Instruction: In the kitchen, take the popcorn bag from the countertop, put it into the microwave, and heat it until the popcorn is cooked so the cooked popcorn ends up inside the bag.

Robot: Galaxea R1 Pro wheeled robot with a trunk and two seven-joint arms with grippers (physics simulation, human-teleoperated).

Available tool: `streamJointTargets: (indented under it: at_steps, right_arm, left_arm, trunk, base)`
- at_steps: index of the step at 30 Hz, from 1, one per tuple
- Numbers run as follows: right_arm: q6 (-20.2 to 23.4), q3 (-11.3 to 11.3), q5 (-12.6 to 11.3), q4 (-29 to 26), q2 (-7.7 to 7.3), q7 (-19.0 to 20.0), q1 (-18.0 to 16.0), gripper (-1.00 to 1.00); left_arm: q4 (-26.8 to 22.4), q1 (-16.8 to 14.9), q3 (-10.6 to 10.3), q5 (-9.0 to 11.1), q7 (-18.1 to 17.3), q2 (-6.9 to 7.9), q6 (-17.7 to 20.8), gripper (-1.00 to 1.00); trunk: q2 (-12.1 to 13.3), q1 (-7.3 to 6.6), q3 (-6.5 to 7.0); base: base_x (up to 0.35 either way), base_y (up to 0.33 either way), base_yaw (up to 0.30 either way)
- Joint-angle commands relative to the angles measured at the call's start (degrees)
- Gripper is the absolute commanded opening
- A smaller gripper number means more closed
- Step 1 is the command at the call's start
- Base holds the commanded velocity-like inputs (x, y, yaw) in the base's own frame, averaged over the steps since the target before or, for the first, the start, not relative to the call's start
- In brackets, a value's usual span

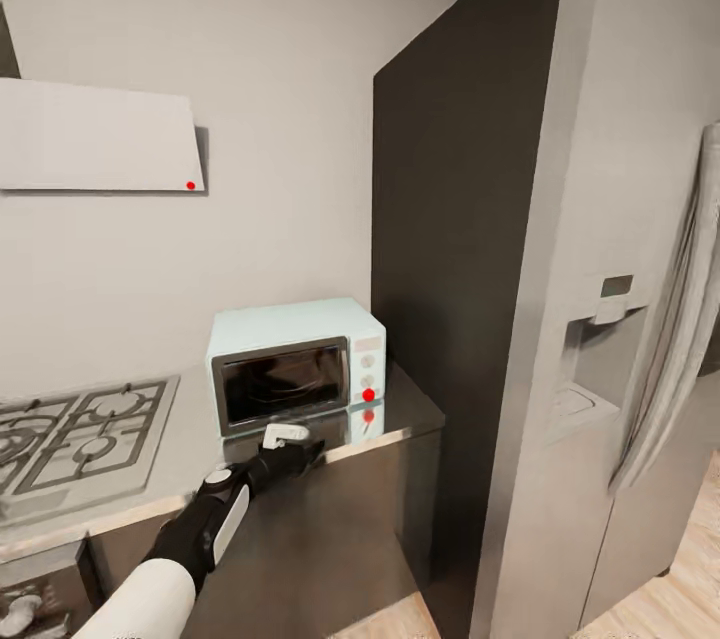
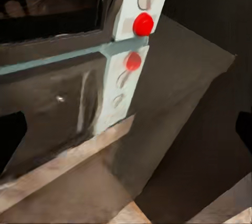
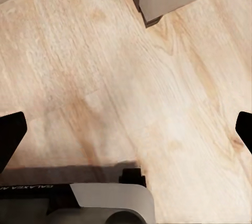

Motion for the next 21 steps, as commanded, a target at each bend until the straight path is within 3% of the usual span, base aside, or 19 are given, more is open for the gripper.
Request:
streamJointTargets:
  at_steps: [1,9,12,13,15,19,21]
  right_arm:
    - [-0.4,-0.4,0.2,0.2,-0.07,0.1,-0.1,1.0]
    - [-0.5,-0.4,0.2,0.2,-0.07,0.0,-0.1,1.0]
    - [-0.5,-0.4,0.2,0.2,-0.07,0.0,-0.1,1.0]
    - [-0.5,-0.4,0.2,0.2,-0.07,0.0,-0.1,1.0]
    - [-0.5,-0.4,0.2,0.2,-0.07,0.0,-0.1,1.0]
    - [-0.5,-0.4,0.2,0.2,-0.07,0.0,-0.1,1.0]
    - [-0.5,-0.4,0.2,0.2,-0.07,0.0,-0.1,1.0]
  left_arm:
    - [2.6,0.0,0.8,0.1,-0.4,0.64,0.5,1.0]
    - [30.2,0.0,1.4,0.1,-0.3,7.54,0.3,1.0]
    - [33.8,1.3,1.4,0.1,-0.3,9.96,0.4,1.0]
    - [34.3,4.4,1.4,0.1,-0.3,11.05,0.9,1.0]
    - [34.6,10.0,1.4,0.1,0.9,11.73,1.2,1.0]
    - [34.7,18.3,1.1,-0.1,8.0,11.49,1.4,1.0]
    - [34.7,21.8,1.0,-0.2,9.3,10.63,1.4,1.0]
  trunk:
    - [-0.1,-0.02,-0.1]
    - [-0.1,-0.02,-0.1]
    - [-0.1,-0.02,-0.1]
    - [-0.1,-0.02,-0.1]
    - [-0.1,-0.02,-0.1]
    - [-0.1,-0.02,-0.1]
    - [-0.1,-0.02,-0.1]
  base:
    - [-0.343,0.0,0.0]
    - [-0.343,0.0,0.0]
    - [-0.343,0.0,0.0]
    - [-0.343,0.0,0.0]
    - [-0.342,0.0,0.0]
    - [-0.238,0.0,0.0]
    - [-0.072,0.0,0.0]
